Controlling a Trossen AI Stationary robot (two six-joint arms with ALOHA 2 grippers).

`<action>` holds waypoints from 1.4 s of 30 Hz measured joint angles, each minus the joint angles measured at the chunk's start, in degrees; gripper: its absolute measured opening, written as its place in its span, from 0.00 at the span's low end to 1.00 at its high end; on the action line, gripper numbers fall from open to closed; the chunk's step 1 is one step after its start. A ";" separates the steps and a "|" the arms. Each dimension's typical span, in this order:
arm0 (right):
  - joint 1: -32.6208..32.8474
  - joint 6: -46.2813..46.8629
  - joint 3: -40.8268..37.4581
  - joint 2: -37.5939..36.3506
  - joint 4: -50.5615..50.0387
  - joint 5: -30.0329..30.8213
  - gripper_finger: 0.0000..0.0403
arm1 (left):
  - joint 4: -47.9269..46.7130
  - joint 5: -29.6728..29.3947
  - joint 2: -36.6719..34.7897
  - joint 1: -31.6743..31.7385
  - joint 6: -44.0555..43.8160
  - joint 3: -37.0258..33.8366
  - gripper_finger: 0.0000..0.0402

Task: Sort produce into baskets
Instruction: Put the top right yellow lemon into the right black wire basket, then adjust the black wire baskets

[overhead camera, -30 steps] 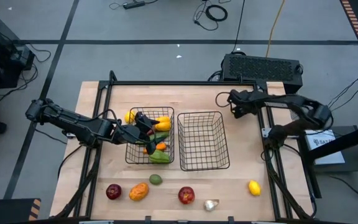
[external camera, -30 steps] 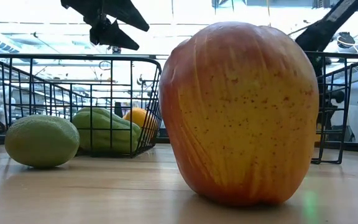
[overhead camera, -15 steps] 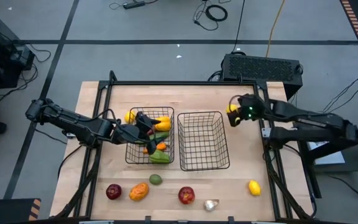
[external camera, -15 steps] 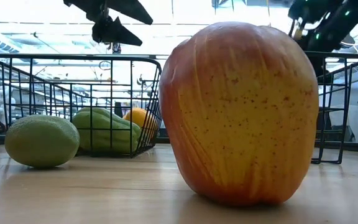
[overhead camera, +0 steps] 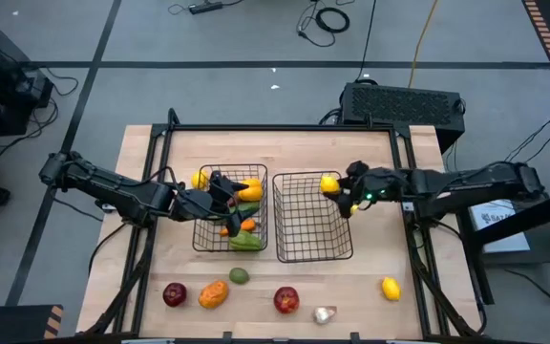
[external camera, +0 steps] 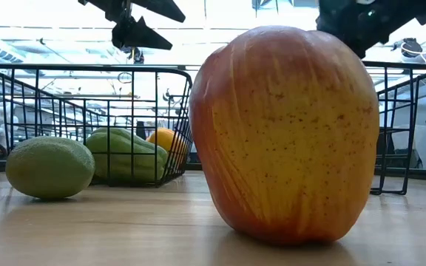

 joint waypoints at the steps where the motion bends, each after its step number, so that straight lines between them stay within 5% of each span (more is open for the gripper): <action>1: 0.15 -0.48 0.00 1.31 -0.13 0.59 0.57 | -0.09 0.00 0.00 0.00 -0.02 0.00 0.94; 13: 0.05 -1.35 0.00 7.30 -1.95 5.13 0.58 | -0.38 0.00 0.00 -0.11 0.00 0.00 0.94; 24: -1.40 -0.37 0.07 8.90 -5.90 6.70 0.76 | -0.37 1.29 0.00 -0.22 -0.04 0.00 0.94; 31: -1.36 -3.45 0.29 8.99 -6.27 9.11 0.79 | -0.38 1.29 0.00 -0.22 -0.04 0.00 0.94; 42: -1.21 -34.15 7.11 8.97 -6.46 10.04 0.78 | -0.63 1.22 0.00 -0.22 0.00 0.00 0.94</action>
